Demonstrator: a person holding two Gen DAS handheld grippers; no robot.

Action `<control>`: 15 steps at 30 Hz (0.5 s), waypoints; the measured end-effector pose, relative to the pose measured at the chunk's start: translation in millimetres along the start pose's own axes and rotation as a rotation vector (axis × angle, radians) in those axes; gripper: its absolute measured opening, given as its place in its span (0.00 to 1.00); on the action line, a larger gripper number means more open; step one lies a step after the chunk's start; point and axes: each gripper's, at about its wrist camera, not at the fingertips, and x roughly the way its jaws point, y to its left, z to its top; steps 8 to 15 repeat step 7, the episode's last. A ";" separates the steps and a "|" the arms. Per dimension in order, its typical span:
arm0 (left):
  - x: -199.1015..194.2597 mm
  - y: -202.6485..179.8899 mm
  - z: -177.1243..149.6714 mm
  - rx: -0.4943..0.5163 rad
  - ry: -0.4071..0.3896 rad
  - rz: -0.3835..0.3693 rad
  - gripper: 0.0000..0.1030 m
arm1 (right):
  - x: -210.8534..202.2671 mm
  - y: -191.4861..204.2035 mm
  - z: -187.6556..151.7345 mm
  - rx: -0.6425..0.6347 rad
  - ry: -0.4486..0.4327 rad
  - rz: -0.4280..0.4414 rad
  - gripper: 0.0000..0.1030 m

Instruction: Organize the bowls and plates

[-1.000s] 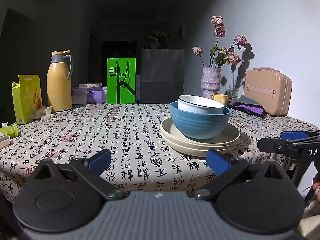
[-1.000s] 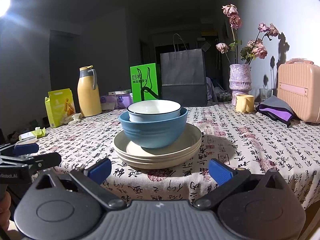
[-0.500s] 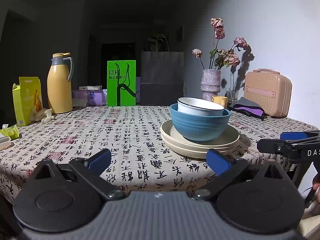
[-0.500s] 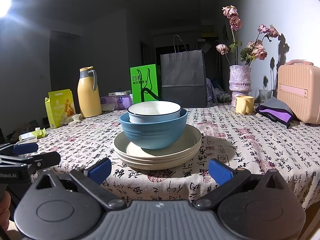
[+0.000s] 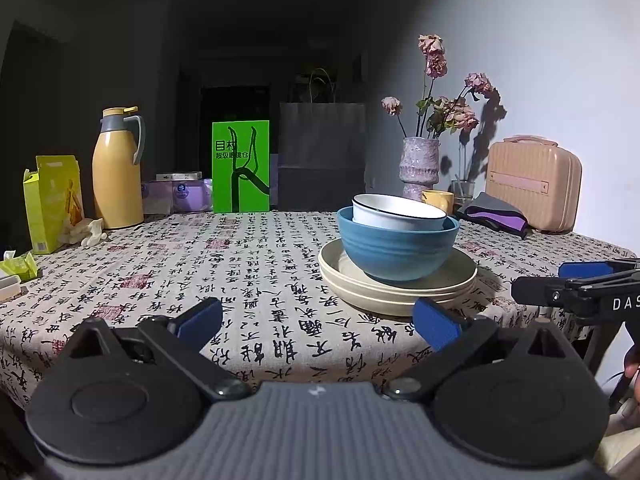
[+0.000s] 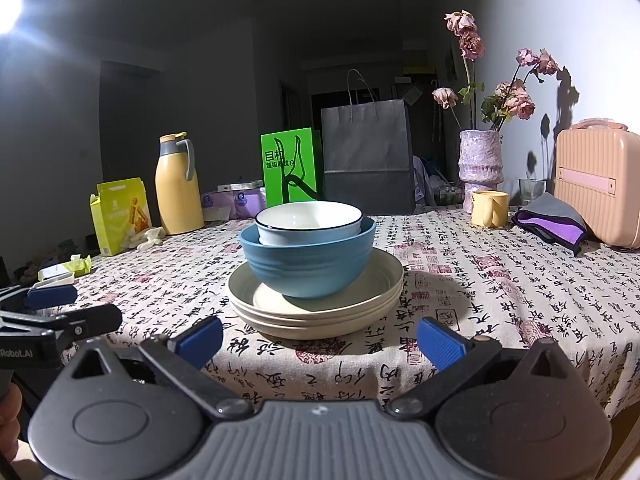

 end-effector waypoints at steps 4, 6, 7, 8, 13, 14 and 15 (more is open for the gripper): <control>1.0 0.2 -0.2 -0.002 0.004 0.002 1.00 | 0.0 -0.2 0.1 0.001 0.001 0.000 1.00; 1.5 0.5 -0.5 -0.004 0.006 0.003 1.00 | 0.3 -0.4 -0.1 0.000 0.002 0.001 1.00; 1.8 0.8 -0.3 -0.005 0.007 0.000 1.00 | 0.2 -0.3 -0.1 0.000 0.001 0.001 1.00; 1.8 0.8 -0.3 -0.005 0.007 0.000 1.00 | 0.2 -0.3 -0.1 0.000 0.001 0.001 1.00; 1.8 0.8 -0.3 -0.005 0.007 0.000 1.00 | 0.2 -0.3 -0.1 0.000 0.001 0.001 1.00; 1.8 0.8 -0.3 -0.005 0.007 0.000 1.00 | 0.2 -0.3 -0.1 0.000 0.001 0.001 1.00; 1.8 0.8 -0.3 -0.005 0.007 0.000 1.00 | 0.2 -0.3 -0.1 0.000 0.001 0.001 1.00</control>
